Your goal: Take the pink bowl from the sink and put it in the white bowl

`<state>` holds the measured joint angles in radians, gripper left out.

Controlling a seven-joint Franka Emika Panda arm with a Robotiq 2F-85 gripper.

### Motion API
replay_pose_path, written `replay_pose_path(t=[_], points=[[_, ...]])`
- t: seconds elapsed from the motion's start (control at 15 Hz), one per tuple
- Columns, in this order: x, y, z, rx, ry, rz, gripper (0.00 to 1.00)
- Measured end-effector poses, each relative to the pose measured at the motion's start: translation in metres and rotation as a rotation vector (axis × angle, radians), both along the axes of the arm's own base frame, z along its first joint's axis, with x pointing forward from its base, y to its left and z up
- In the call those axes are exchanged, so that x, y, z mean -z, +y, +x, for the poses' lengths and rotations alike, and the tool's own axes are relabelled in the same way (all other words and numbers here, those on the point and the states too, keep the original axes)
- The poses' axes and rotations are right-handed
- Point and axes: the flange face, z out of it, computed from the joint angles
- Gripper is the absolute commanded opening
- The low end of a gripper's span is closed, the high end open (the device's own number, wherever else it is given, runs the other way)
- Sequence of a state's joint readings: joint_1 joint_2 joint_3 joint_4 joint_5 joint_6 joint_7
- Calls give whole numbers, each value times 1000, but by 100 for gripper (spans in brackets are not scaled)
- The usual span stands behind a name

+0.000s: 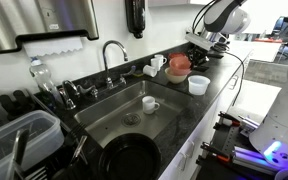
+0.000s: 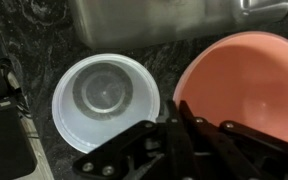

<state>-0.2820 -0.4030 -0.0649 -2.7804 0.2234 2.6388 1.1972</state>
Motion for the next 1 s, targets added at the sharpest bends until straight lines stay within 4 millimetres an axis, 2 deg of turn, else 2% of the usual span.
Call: replay_pose_path(t=[0.33,0.4,0.73,0.8,0.87,1.0], points=[[14,4,14,-56,6,-70,1],[16,3,17,-64,7,-80,4],[20,1,24,-73,11,-91,4],[20,1,25,-73,10,-91,29],[20,1,25,-73,10,-91,31],[20,1,24,-74,11,-90,45]])
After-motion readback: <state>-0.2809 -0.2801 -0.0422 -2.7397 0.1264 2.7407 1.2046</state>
